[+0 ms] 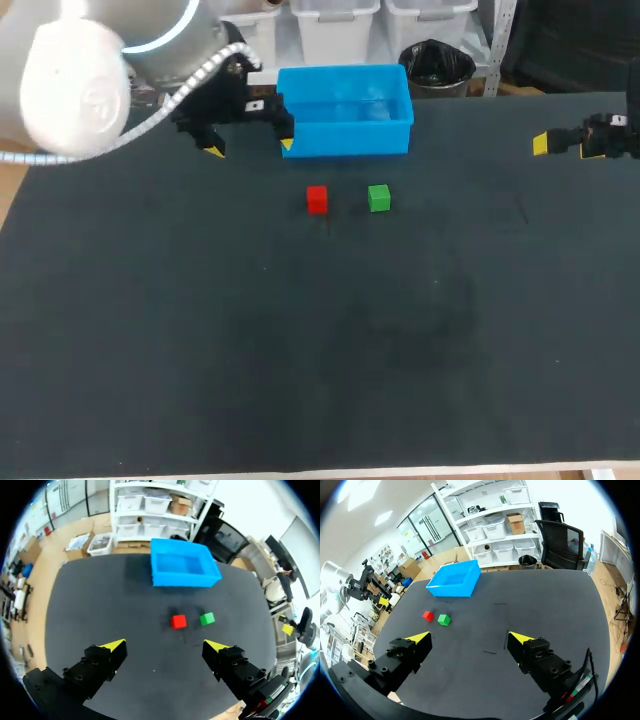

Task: Use the left arm to pick the red cube and place it into the blue plastic box first, then use the right arm to grasp the green cube and put it into the same blue plastic box after the first action is fully finished.

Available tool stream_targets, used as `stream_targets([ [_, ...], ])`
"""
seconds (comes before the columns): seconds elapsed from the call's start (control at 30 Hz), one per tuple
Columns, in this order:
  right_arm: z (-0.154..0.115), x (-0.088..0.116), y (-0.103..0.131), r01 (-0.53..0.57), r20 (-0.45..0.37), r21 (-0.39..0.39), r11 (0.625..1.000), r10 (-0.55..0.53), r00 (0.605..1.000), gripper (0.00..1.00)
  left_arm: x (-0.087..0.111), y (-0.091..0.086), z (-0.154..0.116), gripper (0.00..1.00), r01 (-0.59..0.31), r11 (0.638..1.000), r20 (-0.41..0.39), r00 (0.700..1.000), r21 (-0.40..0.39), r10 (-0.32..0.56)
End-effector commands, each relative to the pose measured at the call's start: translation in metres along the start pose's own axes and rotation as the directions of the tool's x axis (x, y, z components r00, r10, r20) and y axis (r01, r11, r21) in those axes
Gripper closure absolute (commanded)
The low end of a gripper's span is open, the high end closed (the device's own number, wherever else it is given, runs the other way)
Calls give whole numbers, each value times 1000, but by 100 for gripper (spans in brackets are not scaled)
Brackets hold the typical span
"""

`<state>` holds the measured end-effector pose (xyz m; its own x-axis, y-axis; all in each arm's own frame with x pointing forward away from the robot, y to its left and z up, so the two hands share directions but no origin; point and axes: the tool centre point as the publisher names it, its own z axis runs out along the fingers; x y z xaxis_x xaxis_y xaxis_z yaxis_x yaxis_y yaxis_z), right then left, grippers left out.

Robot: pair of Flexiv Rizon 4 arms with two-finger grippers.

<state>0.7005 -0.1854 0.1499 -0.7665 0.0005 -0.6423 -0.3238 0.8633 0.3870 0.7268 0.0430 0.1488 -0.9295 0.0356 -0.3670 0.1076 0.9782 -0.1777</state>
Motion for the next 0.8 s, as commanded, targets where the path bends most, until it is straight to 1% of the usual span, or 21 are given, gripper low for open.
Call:
stream_targets([
  [0.03,0,0,0,1,0,1,1000,-1,1000,0,-4,-4,0,0,-1,956,-12,1000,-293,-2],
  [0.5,0,0,0,1,0,1,1000,-1,1000,0,-4,-4,0,0,-1,956,-12,1000,-293,-2],
  [0.6,0,0,0,1,0,1,1000,-1,1000,0,-8,-17,1,0,18,962,-29,999,-274,-27],
  [0.63,0,0,0,1,0,1,1000,-1,1000,0,-10,-22,1,0,33,967,-39,998,-253,-44],
  [0.73,0,0,0,1,0,1,1000,-1,1000,0,-15,-32,5,0,50,969,-47,997,-243,-63],
  [0.8,0,0,0,1,0,1,1000,-1,1000,0,-17,-39,6,0,45,969,-53,997,-245,-60],
])
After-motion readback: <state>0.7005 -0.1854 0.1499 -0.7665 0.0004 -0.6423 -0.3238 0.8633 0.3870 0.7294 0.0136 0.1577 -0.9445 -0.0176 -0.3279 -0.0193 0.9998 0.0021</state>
